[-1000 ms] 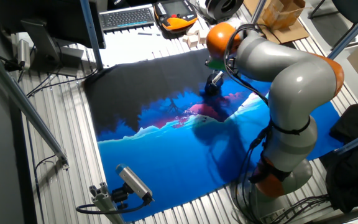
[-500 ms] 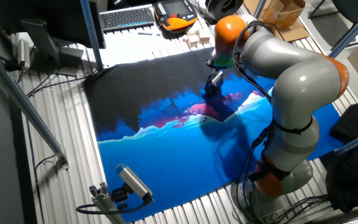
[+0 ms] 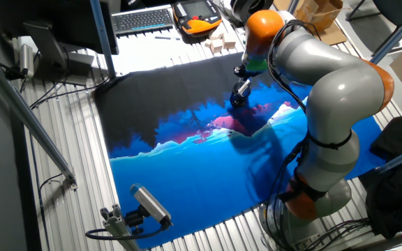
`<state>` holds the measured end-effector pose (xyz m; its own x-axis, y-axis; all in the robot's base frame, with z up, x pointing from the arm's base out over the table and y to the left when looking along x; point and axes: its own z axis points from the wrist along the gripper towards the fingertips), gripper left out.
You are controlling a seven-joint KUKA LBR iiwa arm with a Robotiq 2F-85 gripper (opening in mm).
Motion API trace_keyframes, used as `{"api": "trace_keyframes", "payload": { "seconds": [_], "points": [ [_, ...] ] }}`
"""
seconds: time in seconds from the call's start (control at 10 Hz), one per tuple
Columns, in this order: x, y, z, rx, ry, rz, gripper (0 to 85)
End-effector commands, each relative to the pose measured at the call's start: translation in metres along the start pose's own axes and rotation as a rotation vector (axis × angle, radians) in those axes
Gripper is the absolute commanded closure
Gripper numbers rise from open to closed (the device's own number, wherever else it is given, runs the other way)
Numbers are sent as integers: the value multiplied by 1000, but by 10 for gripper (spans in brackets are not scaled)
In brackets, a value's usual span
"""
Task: Put the pen into the pen holder
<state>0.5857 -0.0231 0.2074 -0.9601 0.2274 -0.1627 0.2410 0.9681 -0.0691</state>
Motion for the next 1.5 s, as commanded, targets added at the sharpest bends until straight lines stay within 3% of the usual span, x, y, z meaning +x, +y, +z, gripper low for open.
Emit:
{"api": "trace_keyframes", "payload": {
  "seconds": [0.0, 0.3, 0.5, 0.8, 1.1, 1.4],
  "points": [
    [1, -1, -2, -1, 8, -29, 850],
    [4, -4, -11, -30, 66, -106, 850],
    [7, -6, -16, -32, 67, -126, 850],
    [9, -16, -29, -53, 99, -183, 850],
    [18, -15, -35, -46, 103, -180, 850],
    [20, -14, -38, -37, 97, -179, 850]
  ]
}}
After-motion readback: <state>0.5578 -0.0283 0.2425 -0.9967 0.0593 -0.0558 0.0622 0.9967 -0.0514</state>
